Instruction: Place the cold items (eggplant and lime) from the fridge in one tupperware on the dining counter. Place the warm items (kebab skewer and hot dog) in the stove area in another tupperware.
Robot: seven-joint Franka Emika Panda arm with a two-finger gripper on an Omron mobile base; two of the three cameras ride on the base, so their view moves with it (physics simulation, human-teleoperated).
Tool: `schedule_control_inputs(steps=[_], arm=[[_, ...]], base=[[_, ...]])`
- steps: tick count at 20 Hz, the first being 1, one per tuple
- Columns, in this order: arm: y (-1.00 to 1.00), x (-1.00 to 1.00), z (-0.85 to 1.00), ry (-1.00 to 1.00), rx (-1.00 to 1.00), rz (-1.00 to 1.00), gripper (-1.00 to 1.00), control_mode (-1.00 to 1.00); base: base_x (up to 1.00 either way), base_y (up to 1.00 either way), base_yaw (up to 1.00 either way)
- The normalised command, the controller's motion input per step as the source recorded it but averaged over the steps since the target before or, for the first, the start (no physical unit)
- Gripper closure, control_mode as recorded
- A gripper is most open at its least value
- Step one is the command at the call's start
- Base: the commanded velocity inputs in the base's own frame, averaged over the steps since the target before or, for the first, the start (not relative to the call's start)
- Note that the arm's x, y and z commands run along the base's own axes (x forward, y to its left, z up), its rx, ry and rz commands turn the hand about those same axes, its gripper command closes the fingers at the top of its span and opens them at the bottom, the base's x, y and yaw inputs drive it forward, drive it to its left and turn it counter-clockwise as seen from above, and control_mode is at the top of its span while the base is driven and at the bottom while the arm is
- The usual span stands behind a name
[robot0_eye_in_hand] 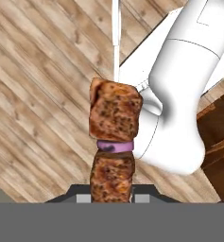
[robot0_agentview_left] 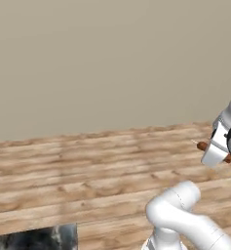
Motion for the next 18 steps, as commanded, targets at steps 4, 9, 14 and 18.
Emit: schedule_control_inputs(steps=[4, 9, 14, 18], arm=[[0.0, 0.0, 0.0, 0.0, 0.0, 0.0, 1.0, 1.0], [0.0, 0.0, 0.0, 0.0, 0.0, 0.0, 1.0, 1.0], [0.0, 0.0, 0.0, 0.0, 0.0, 0.0, 1.0, 1.0], [0.0, 0.0, 0.0, 0.0, 0.0, 0.0, 1.0, 1.0]], base=[[1.0, 0.0, 0.5], [1.0, 0.0, 0.52], [1.0, 0.0, 0.56], [1.0, 0.0, 0.59]])
